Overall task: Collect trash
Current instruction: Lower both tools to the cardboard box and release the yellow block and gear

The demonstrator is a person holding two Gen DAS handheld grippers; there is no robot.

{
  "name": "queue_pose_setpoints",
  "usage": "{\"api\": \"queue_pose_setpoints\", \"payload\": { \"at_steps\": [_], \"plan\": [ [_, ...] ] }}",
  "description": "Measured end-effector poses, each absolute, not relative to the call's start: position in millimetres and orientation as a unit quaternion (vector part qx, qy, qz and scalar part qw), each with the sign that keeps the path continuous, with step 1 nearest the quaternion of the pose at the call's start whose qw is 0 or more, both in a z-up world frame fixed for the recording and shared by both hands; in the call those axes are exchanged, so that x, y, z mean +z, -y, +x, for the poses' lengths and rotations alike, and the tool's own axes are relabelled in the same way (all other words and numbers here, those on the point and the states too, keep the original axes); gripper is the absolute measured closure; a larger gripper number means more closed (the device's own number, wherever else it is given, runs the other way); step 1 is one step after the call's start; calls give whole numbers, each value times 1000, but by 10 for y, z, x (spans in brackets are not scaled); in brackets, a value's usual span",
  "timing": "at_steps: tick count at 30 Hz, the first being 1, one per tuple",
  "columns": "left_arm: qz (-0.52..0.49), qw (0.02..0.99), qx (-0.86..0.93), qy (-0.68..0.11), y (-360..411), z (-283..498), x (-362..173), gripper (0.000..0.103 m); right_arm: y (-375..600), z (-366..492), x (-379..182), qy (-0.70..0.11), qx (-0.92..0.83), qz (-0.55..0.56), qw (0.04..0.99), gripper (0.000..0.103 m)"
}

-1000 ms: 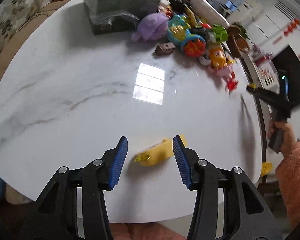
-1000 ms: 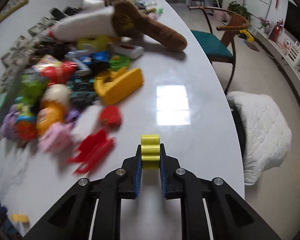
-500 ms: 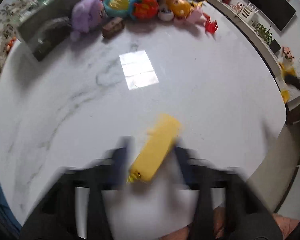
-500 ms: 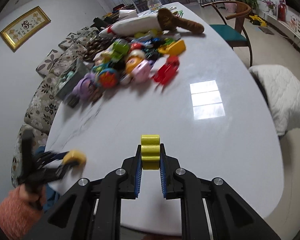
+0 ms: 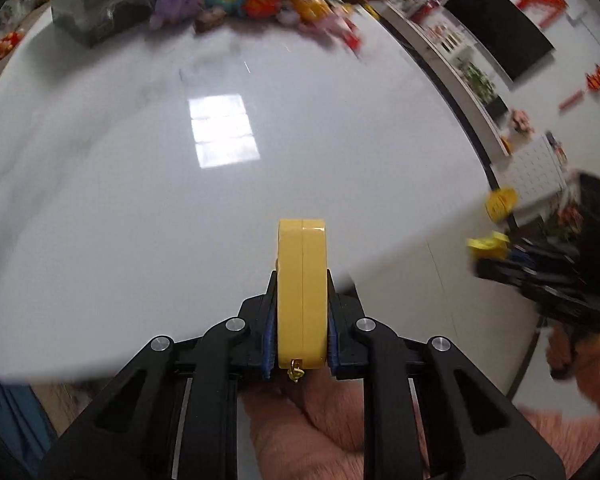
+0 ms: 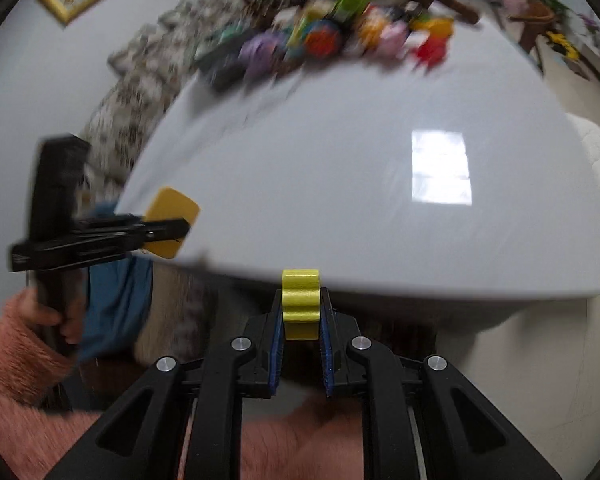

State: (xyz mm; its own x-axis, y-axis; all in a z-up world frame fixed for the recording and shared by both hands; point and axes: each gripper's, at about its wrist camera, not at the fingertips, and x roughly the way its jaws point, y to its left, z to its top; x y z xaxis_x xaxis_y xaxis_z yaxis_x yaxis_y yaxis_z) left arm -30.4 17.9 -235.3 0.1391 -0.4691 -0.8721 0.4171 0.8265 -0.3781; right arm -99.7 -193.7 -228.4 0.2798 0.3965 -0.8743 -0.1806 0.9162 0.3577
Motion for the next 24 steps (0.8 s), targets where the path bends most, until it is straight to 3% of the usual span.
{"api": "queue_pose_setpoints", "payload": {
  "at_steps": [5, 18, 19, 21, 22, 24],
  "plan": [
    [-15, 712, -299, -635, -184, -867, -2873, 85, 1695, -1277, -3032, -639, 172, 82, 745, 88],
    [24, 629, -193, -752, 165, -881, -5622, 83, 1756, -1106, -5362, -722, 70, 54, 686, 85],
    [35, 628, -180, -756, 131, -877, -5769, 78, 1767, -1072, -5506, -723, 61, 38, 687, 61],
    [52, 624, -143, -767, 89, -855, -6035, 27, 1837, -1072, -5696, -726, 41, 26, 686, 17],
    [57, 626, -128, -767, 68, -849, -6097, 19, 1874, -1087, -5760, -724, 35, 25, 688, 23],
    [47, 626, -109, -771, 3, -861, -6160, 17, 1967, -1135, -5868, -735, 28, 30, 677, 24]
  ]
}}
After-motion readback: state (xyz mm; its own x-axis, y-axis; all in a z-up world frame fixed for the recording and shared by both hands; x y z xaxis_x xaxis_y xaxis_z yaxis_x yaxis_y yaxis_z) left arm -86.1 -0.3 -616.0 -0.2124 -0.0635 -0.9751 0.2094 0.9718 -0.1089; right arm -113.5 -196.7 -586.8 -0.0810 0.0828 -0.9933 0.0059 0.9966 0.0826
